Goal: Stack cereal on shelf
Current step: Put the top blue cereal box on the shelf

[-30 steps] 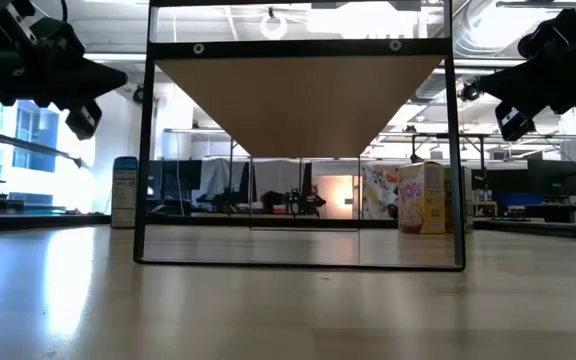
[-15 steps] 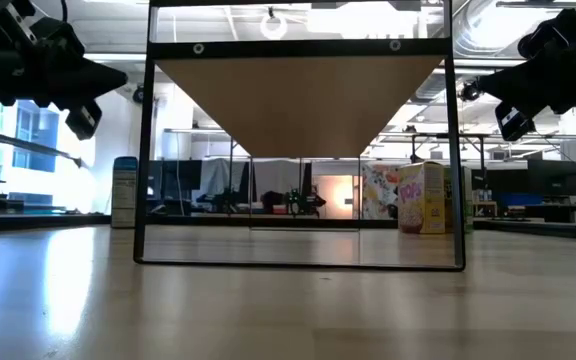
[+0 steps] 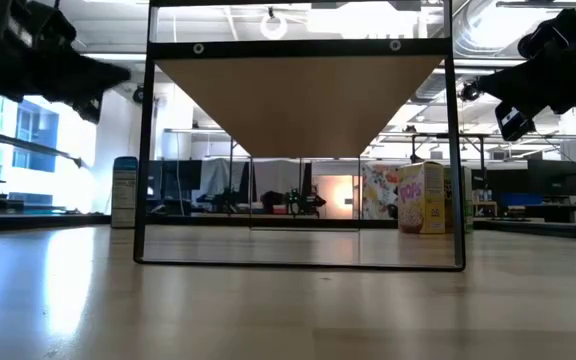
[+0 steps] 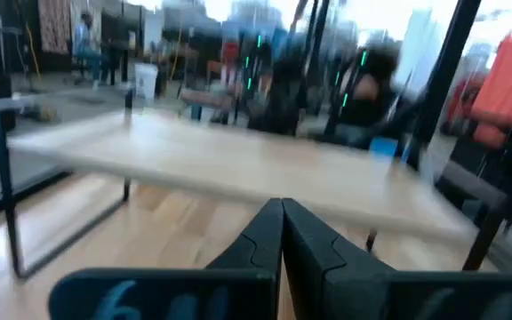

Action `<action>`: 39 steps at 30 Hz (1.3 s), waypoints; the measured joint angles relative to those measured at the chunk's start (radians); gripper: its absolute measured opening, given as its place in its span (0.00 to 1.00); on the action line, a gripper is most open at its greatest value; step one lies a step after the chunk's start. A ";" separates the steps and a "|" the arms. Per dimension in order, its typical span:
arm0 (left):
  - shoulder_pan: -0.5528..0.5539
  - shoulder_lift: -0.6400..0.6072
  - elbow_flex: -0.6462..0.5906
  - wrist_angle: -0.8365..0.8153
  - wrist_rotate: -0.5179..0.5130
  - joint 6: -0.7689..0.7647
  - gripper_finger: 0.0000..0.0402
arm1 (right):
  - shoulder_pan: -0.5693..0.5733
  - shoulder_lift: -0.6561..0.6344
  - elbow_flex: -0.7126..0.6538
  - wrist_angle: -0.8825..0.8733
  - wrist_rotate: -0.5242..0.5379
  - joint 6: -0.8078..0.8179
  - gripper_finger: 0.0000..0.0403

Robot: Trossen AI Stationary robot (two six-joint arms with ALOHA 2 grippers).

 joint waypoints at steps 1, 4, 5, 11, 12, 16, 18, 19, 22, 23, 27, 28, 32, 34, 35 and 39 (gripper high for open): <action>0.000 0.003 0.000 0.064 -0.003 -0.052 0.00 | 0.000 0.000 0.000 0.000 0.000 0.000 0.00; 0.000 0.010 0.000 0.284 -0.038 -0.235 0.00 | 0.000 0.000 0.000 0.000 0.000 0.000 0.00; 0.000 0.009 0.000 0.372 -0.047 -0.278 0.00 | 0.000 0.000 0.000 0.000 0.000 0.000 0.00; 0.001 0.017 0.013 0.660 -0.133 -0.302 0.00 | 0.000 0.000 0.000 0.000 0.000 0.000 0.00; 0.002 0.023 0.031 0.623 -0.178 -0.307 0.01 | 0.000 0.000 0.000 0.000 0.000 0.000 0.00; 0.002 0.095 0.183 0.198 -0.285 -0.332 0.10 | 0.000 0.000 0.000 0.000 0.000 0.000 0.00; 0.014 0.154 0.292 -0.025 -0.345 -0.325 0.18 | 0.000 0.000 0.000 0.000 0.000 0.000 0.00; 0.024 0.185 0.346 -0.115 -0.380 -0.325 0.23 | 0.000 0.000 0.000 0.000 0.000 0.000 0.00; 0.065 0.281 0.497 -0.365 -0.479 -0.315 0.38 | 0.000 0.000 0.000 0.000 0.000 0.000 0.00; 0.081 0.311 0.535 -0.454 -0.502 -0.314 0.42 | 0.000 0.000 0.000 0.000 0.000 0.000 0.00; 0.162 0.417 0.626 -0.657 -0.565 -0.343 0.58 | 0.000 0.000 0.000 0.000 0.000 0.000 0.00; 0.187 0.441 0.630 -0.675 -0.572 -0.347 0.62 | 0.000 0.000 0.000 0.000 0.000 0.000 0.00; 0.298 0.538 0.631 -0.680 -0.565 -0.372 0.70 | 0.000 0.000 0.000 0.000 0.000 0.000 0.00; 0.360 0.591 0.631 -0.674 -0.547 -0.409 0.72 | 0.000 0.000 0.000 0.000 0.000 0.000 0.00; 0.390 0.617 0.631 -0.671 -0.541 -0.426 0.72 | 0.000 0.000 0.000 0.000 0.000 0.000 0.00; 0.511 0.728 0.651 -0.656 -0.469 -0.490 0.72 | 0.000 0.000 0.000 0.000 0.000 0.000 0.00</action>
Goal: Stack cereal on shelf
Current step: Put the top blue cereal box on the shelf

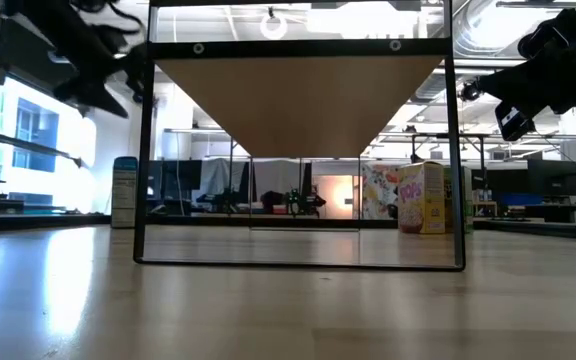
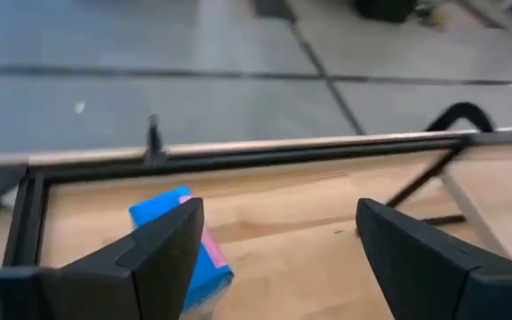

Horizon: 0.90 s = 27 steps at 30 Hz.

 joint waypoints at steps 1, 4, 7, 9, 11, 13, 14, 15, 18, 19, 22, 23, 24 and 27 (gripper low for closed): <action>0.028 0.033 0.018 0.006 0.010 -0.014 0.72 | 0.000 0.000 0.000 0.000 0.000 0.000 0.00; 0.101 0.141 0.095 -0.039 0.035 -0.003 0.72 | 0.000 0.000 0.000 0.000 0.000 0.000 0.00; 0.154 0.241 0.192 -0.084 0.033 0.001 0.72 | 0.000 0.000 0.000 0.000 0.000 0.000 0.00; 0.184 0.301 0.246 -0.146 0.041 -0.005 0.72 | 0.000 0.000 0.000 0.000 0.000 0.000 0.00; 0.210 0.350 0.287 -0.235 0.055 -0.046 0.72 | 0.000 0.000 0.000 0.000 0.000 0.000 0.00; 0.228 0.381 0.302 -0.286 0.073 -0.138 0.72 | 0.000 0.000 0.000 0.000 0.000 0.000 0.00; 0.235 0.393 0.300 -0.306 0.091 -0.185 0.72 | 0.000 0.000 0.000 0.000 0.000 0.000 0.00; 0.239 0.402 0.295 -0.314 0.109 -0.222 0.72 | 0.000 0.000 0.000 0.000 0.000 0.000 0.00; 0.252 0.415 0.281 -0.308 0.153 -0.277 0.72 | 0.000 0.000 0.000 0.000 0.000 0.000 0.00; 0.256 0.418 0.275 -0.308 0.156 -0.282 0.72 | 0.000 0.000 0.000 0.000 0.000 0.000 0.00; 0.272 0.424 0.253 -0.308 0.171 -0.306 0.72 | 0.000 0.000 0.000 0.000 0.000 0.000 0.00; 0.279 0.428 0.247 -0.306 0.184 -0.307 0.72 | 0.000 0.000 0.000 0.000 0.000 0.000 0.00; 0.289 0.433 0.241 -0.306 0.194 -0.307 0.72 | 0.000 0.000 0.000 0.000 0.000 0.000 0.00; 0.312 0.455 0.219 -0.299 0.212 -0.306 0.72 | 0.000 0.000 0.000 0.000 0.000 0.000 0.00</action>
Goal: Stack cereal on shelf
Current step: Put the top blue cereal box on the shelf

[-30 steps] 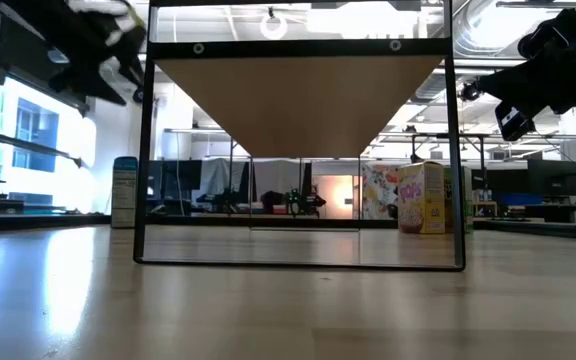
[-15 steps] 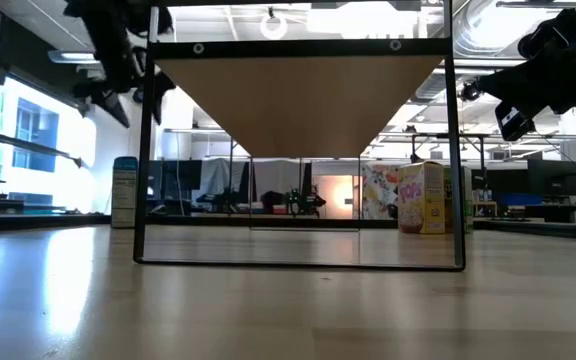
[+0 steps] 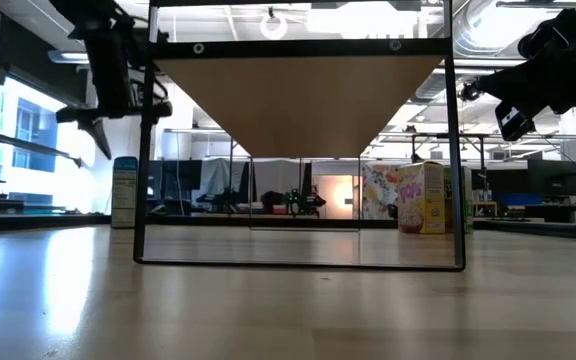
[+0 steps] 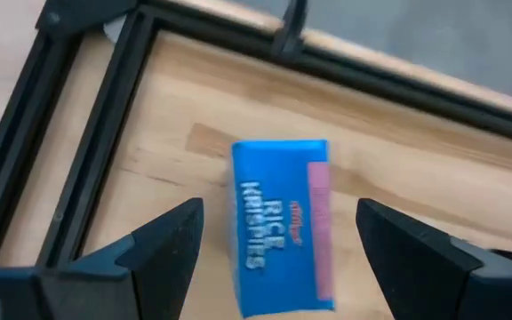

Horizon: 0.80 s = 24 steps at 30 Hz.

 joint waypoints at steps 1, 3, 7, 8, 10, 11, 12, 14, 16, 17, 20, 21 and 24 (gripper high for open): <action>0.007 0.008 -0.010 0.012 0.004 0.001 0.72 | 0.000 0.000 0.000 0.000 0.000 0.000 0.00; 0.021 0.024 -0.035 0.053 0.023 0.012 0.72 | 0.000 0.000 0.000 0.000 0.000 0.000 0.00; 0.044 0.059 -0.075 0.142 0.106 0.018 0.72 | 0.000 0.000 0.000 0.000 0.000 0.000 0.00; 0.047 0.066 -0.085 0.155 0.118 0.017 0.72 | 0.000 0.000 0.000 0.000 0.000 0.000 0.00; 0.049 0.082 -0.100 0.163 0.134 0.010 0.72 | 0.000 0.000 0.000 0.000 0.000 0.000 0.00; 0.049 0.091 -0.105 0.159 0.135 0.009 0.72 | 0.000 0.000 0.000 0.000 0.000 0.000 0.00; 0.049 0.100 -0.111 0.160 0.135 0.009 0.72 | 0.000 0.000 0.000 0.000 0.000 0.000 0.00; 0.049 0.116 -0.119 0.157 0.136 0.009 0.72 | 0.000 0.000 0.000 0.000 0.000 0.000 0.00; 0.049 0.135 -0.119 0.161 0.141 0.011 0.72 | 0.000 0.000 0.000 0.000 0.000 0.000 0.00; 0.049 0.141 -0.119 0.162 0.142 0.011 0.72 | 0.000 0.000 0.000 0.000 0.000 0.000 0.00; 0.049 0.151 -0.119 0.189 0.142 0.023 0.71 | 0.000 0.000 0.000 0.000 0.000 0.000 0.00; 0.049 0.153 -0.119 0.201 0.142 0.031 0.71 | 0.000 0.000 0.000 0.000 0.000 0.000 0.00; 0.049 0.156 -0.118 0.211 0.140 0.034 0.67 | 0.000 0.000 0.000 0.000 0.000 0.000 0.00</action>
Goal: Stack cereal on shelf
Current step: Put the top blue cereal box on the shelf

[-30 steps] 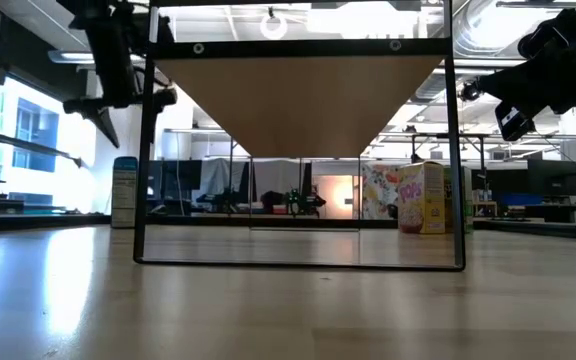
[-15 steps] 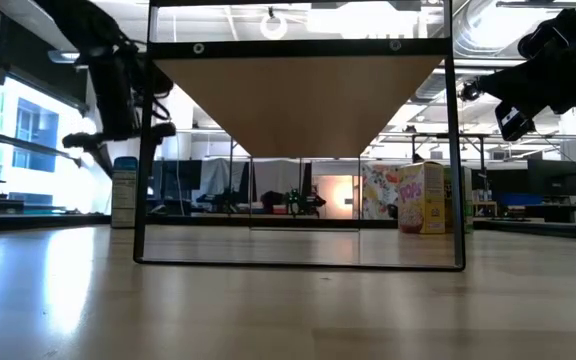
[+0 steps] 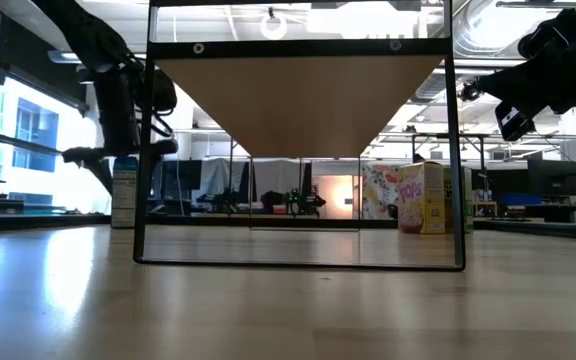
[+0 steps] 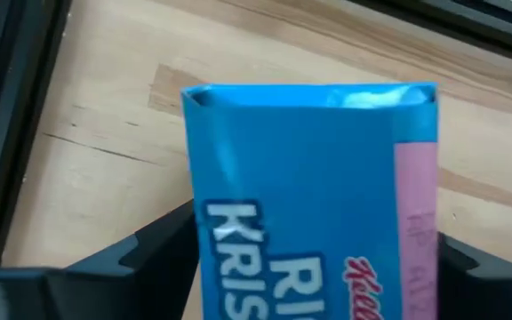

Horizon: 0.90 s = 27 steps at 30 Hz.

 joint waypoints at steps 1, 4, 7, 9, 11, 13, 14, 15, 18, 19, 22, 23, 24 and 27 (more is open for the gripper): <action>0.000 0.000 0.000 0.000 -0.004 -0.001 0.65 | 0.000 0.000 0.000 0.000 0.000 0.000 0.00; 0.000 0.000 0.000 -0.006 -0.006 -0.005 0.58 | 0.000 0.000 0.000 0.000 0.000 0.000 0.00; 0.000 0.000 0.000 -0.007 -0.001 -0.005 0.50 | 0.000 0.000 0.000 0.000 0.000 0.000 0.00; 0.000 0.000 0.004 -0.009 0.017 0.002 0.46 | 0.000 0.000 0.000 0.000 0.000 0.000 0.00; 0.000 0.000 0.019 -0.010 0.038 0.026 0.42 | 0.000 0.000 0.000 0.000 0.000 0.000 0.00; 0.000 0.000 0.048 -0.014 0.063 0.061 0.40 | 0.000 0.000 0.000 0.000 0.000 0.000 0.00; 0.000 -0.002 0.066 -0.017 0.077 0.079 0.39 | 0.000 0.000 0.000 0.000 0.000 0.000 0.00; 0.000 -0.007 0.087 -0.023 0.091 0.103 0.38 | 0.000 0.000 0.000 0.000 0.000 0.000 0.00; -0.001 -0.033 0.175 -0.067 0.101 0.173 0.38 | 0.000 0.000 0.000 0.000 0.000 0.000 0.00; -0.001 -0.044 0.210 -0.094 0.100 0.195 0.38 | 0.000 0.000 0.000 0.000 0.000 0.000 0.00; -0.001 -0.071 0.337 -0.170 0.093 0.254 0.37 | 0.000 0.000 0.000 0.000 0.000 0.000 0.00; -0.001 -0.079 0.387 -0.185 0.094 0.269 0.37 | 0.000 0.000 0.000 0.000 0.000 0.000 0.00; -0.007 -0.084 0.436 -0.196 0.107 0.287 0.37 | 0.000 0.000 0.000 0.000 0.000 0.000 0.00; -0.062 -0.081 0.577 -0.225 0.199 0.337 0.37 | 0.000 0.000 0.000 0.000 0.000 0.000 0.00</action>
